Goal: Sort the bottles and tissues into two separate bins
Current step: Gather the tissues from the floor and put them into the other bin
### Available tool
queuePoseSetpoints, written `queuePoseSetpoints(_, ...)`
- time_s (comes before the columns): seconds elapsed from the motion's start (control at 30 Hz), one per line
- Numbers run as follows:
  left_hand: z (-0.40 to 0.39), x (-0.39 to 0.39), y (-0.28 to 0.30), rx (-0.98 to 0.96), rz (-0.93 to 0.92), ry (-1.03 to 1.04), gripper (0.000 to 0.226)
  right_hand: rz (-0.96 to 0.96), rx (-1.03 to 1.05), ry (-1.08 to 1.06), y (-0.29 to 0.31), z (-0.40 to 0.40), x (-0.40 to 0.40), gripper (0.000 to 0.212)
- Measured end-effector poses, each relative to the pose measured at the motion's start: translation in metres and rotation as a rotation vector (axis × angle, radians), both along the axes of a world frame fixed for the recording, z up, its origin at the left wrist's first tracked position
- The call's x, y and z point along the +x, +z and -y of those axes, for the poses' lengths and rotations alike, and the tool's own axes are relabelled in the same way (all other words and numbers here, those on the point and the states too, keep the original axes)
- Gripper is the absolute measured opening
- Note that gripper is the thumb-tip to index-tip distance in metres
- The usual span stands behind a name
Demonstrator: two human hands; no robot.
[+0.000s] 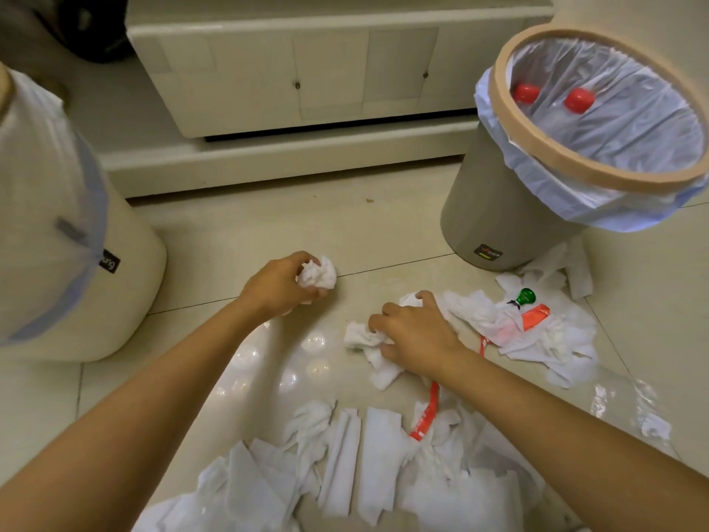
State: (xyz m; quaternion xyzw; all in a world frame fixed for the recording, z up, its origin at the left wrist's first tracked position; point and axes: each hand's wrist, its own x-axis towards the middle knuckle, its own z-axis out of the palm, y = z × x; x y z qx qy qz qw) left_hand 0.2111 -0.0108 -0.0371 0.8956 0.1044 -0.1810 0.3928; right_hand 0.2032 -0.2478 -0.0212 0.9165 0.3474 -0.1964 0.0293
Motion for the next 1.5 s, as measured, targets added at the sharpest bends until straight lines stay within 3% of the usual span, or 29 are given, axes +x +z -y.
queuePoseSetpoints(0.17, -0.012, -0.021, 0.014, -0.005, -0.021, -0.077, 0.046, 0.025, 0.296, -0.146, 0.029, -0.018, 0.007, 0.022)
queuePoseSetpoints(0.4, -0.042, -0.057, 0.049, -0.029, 0.034, 0.053, 0.038, 0.075, 0.564, -0.234, 0.069, -0.055, 0.017, 0.014)
queuePoseSetpoints(0.53, -0.061, -0.079, 0.085, -0.087, 0.090, 0.128, 0.035, 0.059, 0.635, -0.188, 0.093, -0.085, 0.012, 0.015)
queuePoseSetpoints(0.77, -0.103, -0.112, 0.176, 0.071, 0.354, 0.245, 0.033, 0.055, 0.780, -0.089, 0.155, -0.154, 0.011, 0.011)
queuePoseSetpoints(1.03, -0.183, -0.128, 0.258, 0.149, 0.547, 0.597, 0.025, 0.025, 1.032, -0.004, 0.224, -0.247, 0.001, 0.014)
queuePoseSetpoints(1.23, -0.241, -0.117, 0.250, 0.182, 0.436, 0.754, 0.029, 0.000, 1.087, -0.013, 0.245, -0.310, -0.001, 0.014)
queuePoseSetpoints(1.4, -0.262, -0.105, 0.223, 0.345, 0.331, 0.728, 0.025, -0.042, 1.132, -0.065, 0.239, -0.347, 0.003, 0.023)
queuePoseSetpoints(1.5, -0.267, -0.105, 0.207, 0.281, 0.369, 0.715, 0.024, -0.092, 1.178, -0.115, 0.232, -0.364, 0.004, 0.018)
